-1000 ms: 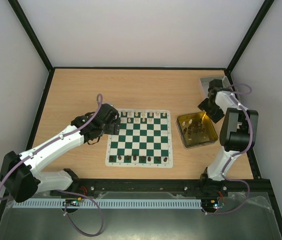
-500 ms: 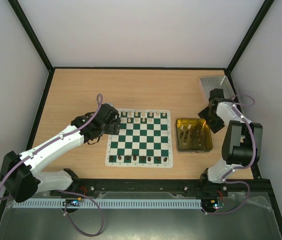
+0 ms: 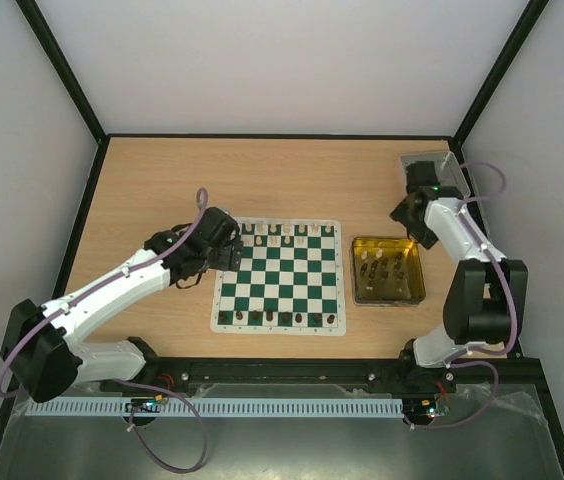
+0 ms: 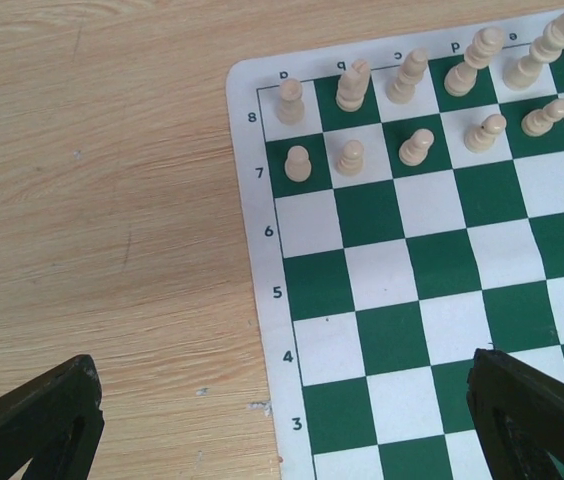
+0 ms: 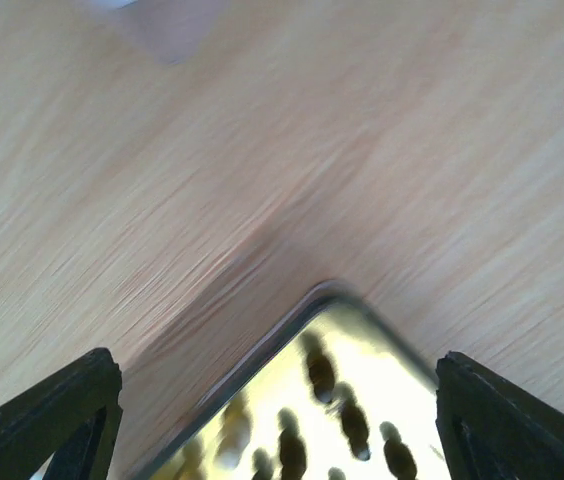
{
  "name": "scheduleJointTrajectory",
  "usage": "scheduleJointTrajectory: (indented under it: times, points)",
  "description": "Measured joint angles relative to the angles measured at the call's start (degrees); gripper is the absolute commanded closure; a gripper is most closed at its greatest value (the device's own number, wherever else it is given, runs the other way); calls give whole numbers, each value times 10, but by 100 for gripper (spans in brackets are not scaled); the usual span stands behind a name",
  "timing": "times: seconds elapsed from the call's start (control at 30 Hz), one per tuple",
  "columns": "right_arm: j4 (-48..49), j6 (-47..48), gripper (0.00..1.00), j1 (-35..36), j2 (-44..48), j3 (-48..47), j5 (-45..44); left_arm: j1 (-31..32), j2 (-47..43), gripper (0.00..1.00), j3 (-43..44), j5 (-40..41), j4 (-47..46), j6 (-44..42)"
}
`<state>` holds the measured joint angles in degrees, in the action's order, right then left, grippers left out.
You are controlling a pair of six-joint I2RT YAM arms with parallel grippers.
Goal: Set up the chess pieces on the board
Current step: Adjust the storage box at the center of the board, then pick up the chess piece from the storage box.
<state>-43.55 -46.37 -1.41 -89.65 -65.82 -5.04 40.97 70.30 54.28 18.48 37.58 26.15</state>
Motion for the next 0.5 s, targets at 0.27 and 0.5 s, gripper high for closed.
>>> scheduleJointTrajectory:
  times: [0.27,0.5]
  points:
    - [-24,36,18,137,36,-4,-2,-2,53,1,52,-35,7,-19]
    - [-24,71,22,216,75,18,32,-3,75,1,87,-76,18,-45]
